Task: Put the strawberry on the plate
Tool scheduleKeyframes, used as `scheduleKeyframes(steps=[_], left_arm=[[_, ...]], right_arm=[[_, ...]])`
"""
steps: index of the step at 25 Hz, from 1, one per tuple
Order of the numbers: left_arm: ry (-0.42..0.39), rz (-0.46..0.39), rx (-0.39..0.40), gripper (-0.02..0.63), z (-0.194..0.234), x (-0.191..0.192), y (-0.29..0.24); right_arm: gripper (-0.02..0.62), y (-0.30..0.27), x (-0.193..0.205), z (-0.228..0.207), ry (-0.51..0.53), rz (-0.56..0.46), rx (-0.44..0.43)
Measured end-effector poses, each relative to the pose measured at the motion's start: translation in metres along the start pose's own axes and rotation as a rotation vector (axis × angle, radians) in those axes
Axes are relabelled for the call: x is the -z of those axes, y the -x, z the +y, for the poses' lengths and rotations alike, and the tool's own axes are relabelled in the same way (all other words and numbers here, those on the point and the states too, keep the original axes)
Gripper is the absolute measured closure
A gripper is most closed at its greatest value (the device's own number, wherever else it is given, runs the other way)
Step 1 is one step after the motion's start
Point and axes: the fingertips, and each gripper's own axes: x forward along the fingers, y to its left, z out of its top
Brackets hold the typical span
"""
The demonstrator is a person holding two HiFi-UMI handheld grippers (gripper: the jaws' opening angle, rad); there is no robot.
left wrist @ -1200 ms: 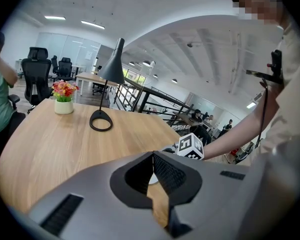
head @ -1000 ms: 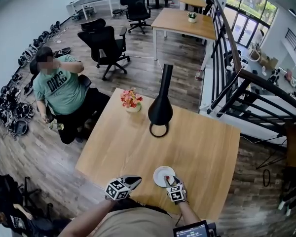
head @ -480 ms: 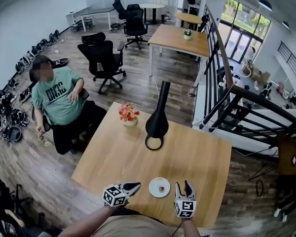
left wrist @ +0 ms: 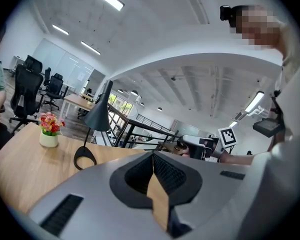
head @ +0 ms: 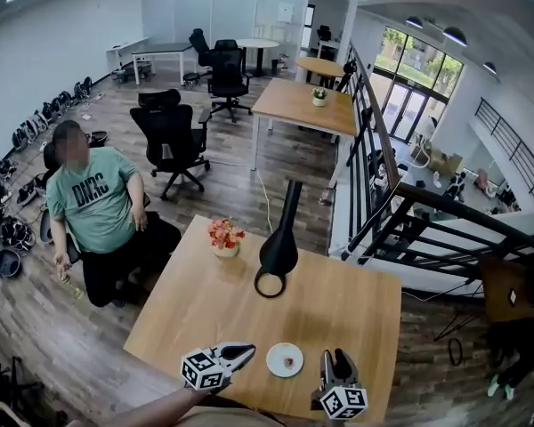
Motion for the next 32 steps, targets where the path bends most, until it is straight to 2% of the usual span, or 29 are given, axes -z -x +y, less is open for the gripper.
scheduleKeyframes(steps=[5,9,13,19,23,28,32], left_arm=[[-0.026,0.049,0.058,0.601,-0.004,0.016,0.037],[-0.053,0.009,0.054,0.601,0.015,0.006,0.069],[-0.013,0.013,0.023,0.601,0.037,0.018,0.111],[-0.013,-0.036,0.006,0.601,0.044,0.027,0.170],[-0.024,-0.057,0.011,0.601,0.046,0.029,0.191],[0.008,-0.027,0.017,0.601,0.038,0.063,0.213],[-0.007,-0.044,0.037,0.601,0.026,0.064,0.221]], right_arm=[[0.456,0.024,0.016,0.042,-0.081,-0.002,0.036],[0.497,0.021,0.028,0.072,-0.055,0.006,0.031],[0.500,0.023,0.048,0.103,-0.071,0.053,0.039],[0.518,0.046,0.052,0.149,-0.018,0.022,0.031],[0.545,0.051,0.062,0.176,-0.002,0.048,0.006],[0.545,0.079,0.080,0.194,-0.020,0.058,0.013],[0.546,0.094,0.078,0.196,-0.028,0.026,0.010]])
